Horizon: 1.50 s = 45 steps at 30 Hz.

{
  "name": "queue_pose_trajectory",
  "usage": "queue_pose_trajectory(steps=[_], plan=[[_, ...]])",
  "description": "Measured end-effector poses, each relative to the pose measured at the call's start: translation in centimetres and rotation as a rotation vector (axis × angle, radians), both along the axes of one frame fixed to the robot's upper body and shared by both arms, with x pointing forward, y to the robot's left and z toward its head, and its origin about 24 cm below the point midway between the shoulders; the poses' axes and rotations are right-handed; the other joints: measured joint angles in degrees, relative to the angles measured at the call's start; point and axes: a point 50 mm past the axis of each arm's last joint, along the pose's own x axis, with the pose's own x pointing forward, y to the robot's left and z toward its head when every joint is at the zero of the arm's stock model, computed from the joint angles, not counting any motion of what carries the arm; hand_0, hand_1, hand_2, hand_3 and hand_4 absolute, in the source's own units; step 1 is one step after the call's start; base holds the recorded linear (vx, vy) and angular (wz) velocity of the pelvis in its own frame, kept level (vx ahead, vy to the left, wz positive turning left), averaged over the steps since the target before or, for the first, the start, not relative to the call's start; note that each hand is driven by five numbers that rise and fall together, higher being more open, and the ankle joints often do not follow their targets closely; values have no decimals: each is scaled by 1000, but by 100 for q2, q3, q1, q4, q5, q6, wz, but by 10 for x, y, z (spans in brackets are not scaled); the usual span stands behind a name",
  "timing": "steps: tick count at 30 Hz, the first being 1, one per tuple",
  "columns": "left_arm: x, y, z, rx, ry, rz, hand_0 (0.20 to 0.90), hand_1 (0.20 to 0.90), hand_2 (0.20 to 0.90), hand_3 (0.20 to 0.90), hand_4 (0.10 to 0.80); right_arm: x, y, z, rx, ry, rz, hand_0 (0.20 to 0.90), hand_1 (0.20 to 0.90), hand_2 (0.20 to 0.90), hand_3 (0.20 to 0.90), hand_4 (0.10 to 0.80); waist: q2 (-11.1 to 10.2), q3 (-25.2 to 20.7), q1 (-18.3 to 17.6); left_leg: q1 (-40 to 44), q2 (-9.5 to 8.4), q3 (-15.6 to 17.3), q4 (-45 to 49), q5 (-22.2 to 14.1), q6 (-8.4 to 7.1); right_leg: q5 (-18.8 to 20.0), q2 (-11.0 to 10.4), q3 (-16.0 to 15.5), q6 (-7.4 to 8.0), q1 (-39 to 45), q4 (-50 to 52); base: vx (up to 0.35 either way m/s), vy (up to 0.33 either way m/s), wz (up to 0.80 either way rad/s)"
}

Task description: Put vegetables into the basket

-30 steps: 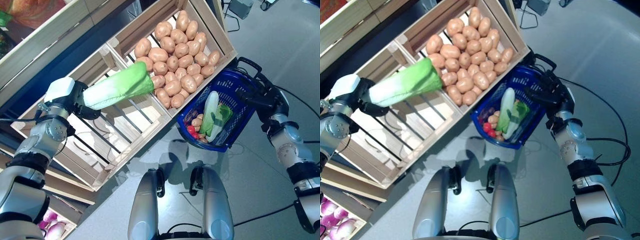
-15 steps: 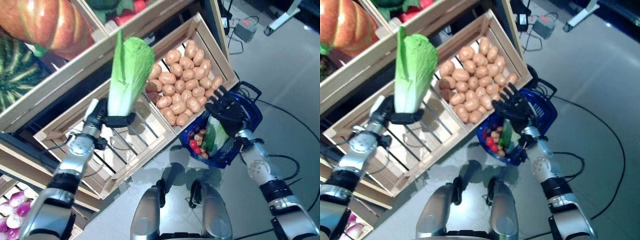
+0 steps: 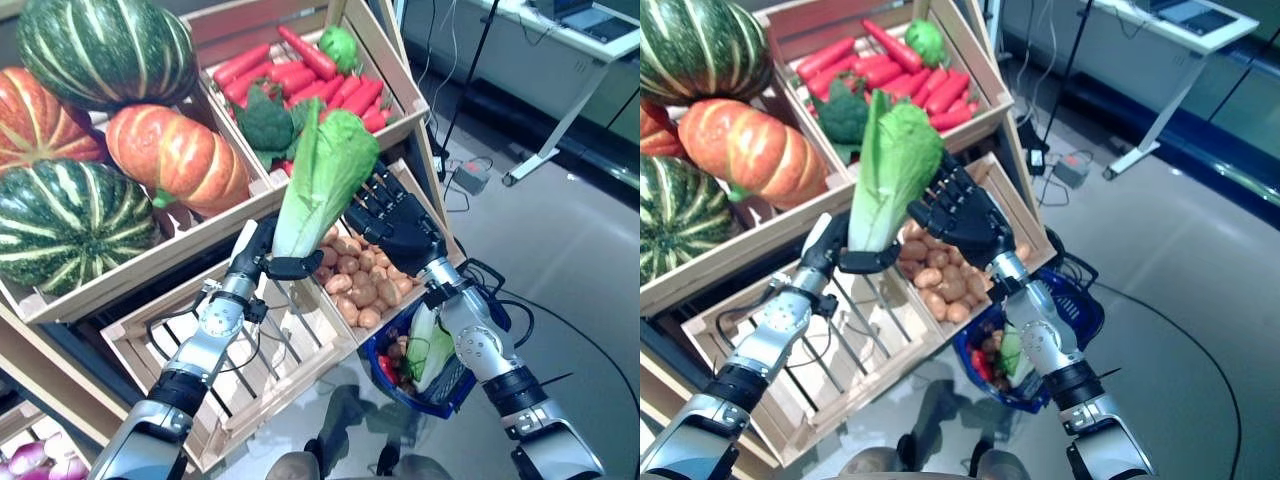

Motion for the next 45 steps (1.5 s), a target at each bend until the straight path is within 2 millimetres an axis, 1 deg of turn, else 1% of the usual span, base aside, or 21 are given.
queue_pose_trajectory(steps=[4, 6, 7, 8, 9, 10, 11, 12, 14, 15, 16, 18, 20, 22, 27, 31, 38, 42, 45], plan=[[-1, 1, -1, 17, -2, 13, 300, 300, 300, 300, 400, 0, 0, -1, -11, 11, 6, 900, 900, 900, 900, 800, -28, -120, 3, 102, -21, 30, -134, 8, 13, 76, 4, 33, 25, 99, -185, 10, -11, -6], [-2, 2, -4, 17, 6, 22, 300, 300, 300, 300, 400, 0, 1, -2, -16, 21, 15, 900, 900, 900, 900, 800, -42, -134, 11, 168, -25, 101, -136, 8, 13, 150, 13, 116, 2, 184, -297, 10, -19, -14], [-4, 3, -7, 16, 15, 28, 300, 300, 300, 300, 400, 0, 2, -3, -24, 30, 21, 900, 900, 900, 900, 800, -49, -138, 15, 193, -29, 118, -66, 8, 13, 232, 21, 143, -58, 283, -412, 13, -26, -15], [-6, 3, -10, 13, 24, 31, 300, 300, 300, 300, 400, 0, 4, -4, -30, 36, 25, 900, 900, 900, 900, 800, -99, -145, 26, 86, -68, 123, 193, 4, 11, 340, -13, 164, -160, 365, -540, 11, -22, -12], [-7, 2, -13, 8, 31, 36, 300, 300, 300, 300, 400, 0, 3, -5, -45, 38, 26, 900, 900, 900, 900, 800, -231, -162, 42, -247, -180, 127, 625, -106, 46, 417, -165, 207, -183, 381, -586, 11, -24, -7], [-8, 0, -16, 5, 38, 38, 300, 300, 300, 300, 400, 0, 2, -5, -72, 33, 21, 900, 900, 900, 900, 800, -235, -237, 28, -213, -265, 110, 80, -16, 158, 416, -184, 310, -174, 348, -599, 0, 0, 0], [-8, -2, -17, 1, 39, 36, 300, 300, 300, 300, 400, 0, -1, -5, -85, 30, 19, 900, 900, 900, 900, 800, -118, -281, 5, -169, -182, 93, -299, 350, 196, 417, -96, 312, -170, 346, -598, 15, -26, -13], [-9, -3, -20, 6, 44, 39, 300, 300, 300, 300, 400, 0, -3, -7, -95, 41, 15, 900, 900, 900, 900, 800, -82, -330, 11, -70, -119, 133, -508, 585, 197, 379, -39, 373, -69, 409, -648, 13, -19, -17], [-10, -3, -24, 16, 54, 47, 300, 300, 300, 300, 400, -1, -1, -9, -101, 52, 27, 900, 900, 900, 900, 800, -126, -359, -26, 22, -164, 136, -609, 602, 221, 415, -62, 394, -12, 446, -684, 20, -21, -15], [-11, -4, -24, 15, 55, 47, 300, 300, 300, 300, 400, -1, -2, -9, -103, 53, 26, 900, 900, 900, 900, 800, -150, -374, -60, 33, -193, 148, -680, 634, 254, 463, -86, 420, 57, 447, -755, 27, -23, -8], [-11, -4, -24, 16, 55, 47, 300, 300, 300, 300, 400, -1, -2, -9, -103, 54, 27, 900, 900, 900, 900, 800, -179, -393, -67, 36, -224, 166, -735, 659, 271, 472, -113, 421, 72, 454, -832, 23, -18, -8], [-11, -4, -25, 36, 54, 49, 300, 300, 300, 300, 400, -1, -1, -10, -110, 55, 29, 900, 900, 900, 900, 800, -209, -411, -64, 40, -271, 187, -805, 722, 289, 551, -152, 428, 194, 492, -993, 8, -11, -5], [-11, -3, -26, 54, 50, 54, 300, 300, 300, 300, 400, -1, -1, -10, -141, 43, 22, 900, 900, 900, 900, 800, -209, -412, -60, 66, -289, 196, -885, 781, 287, 594, -163, 432, 266, 520, -1082, 0, 0, 0], [-11, -3, -27, 71, 49, 55, 300, 300, 300, 300, 400, -1, -1, -11, -150, 45, 18, 900, 900, 900, 900, 800, -209, -412, -64, 106, -275, 196, -959, 838, 271, 598, -144, 434, 273, 524, -1082, 0, 0, 0], [-12, -3, -28, 139, 28, 72, 300, 300, 300, 300, 400, -1, -1, -11, -247, 22, -32, 900, 900, 900, 900, 800, -208, -413, -97, 123, -242, 198, -967, 885, 239, 606, -108, 446, 280, 533, -1082, 0, 0, 0], [-14, -11, -31, 199, 24, 34, 300, 300, 300, 300, 400, -1, 2, -13, -268, 36, -49, 900, 900, 900, 900, 800, -204, -417, -99, 126, -221, 201, -967, 907, 227, 626, -89, 456, 262, 534, -1082, -8, -3, 0], [-17, -23, -38, 201, 46, -19, 300, 300, 300, 300, 400, -2, 4, -15, -263, 53, -41, 900, 900, 900, 900, 800, -206, -419, -86, 126, -203, 189, -968, 918, 217, 636, -71, 455, 250, 538, -1083, -8, -7, 0], [-17, -27, -39, 225, 40, -31, 300, 300, 300, 300, 400, -2, 5, -15, -259, 63, -41, 900, 900, 900, 900, 800, -208, -422, -88, 129, -199, 188, -968, 920, 215, 637, -68, 454, 248, 540, -1083, -12, -16, 0], [-18, -32, -40, 226, 20, -24, 300, 300, 300, 300, 400, -2, 8, -15, -182, 102, -33, 900, 900, 900, 900, 800, -211, -426, -94, 129, -195, 190, -968, 923, 211, 639, -64, 455, 246, 539, -1083, 0, 0, 0]])
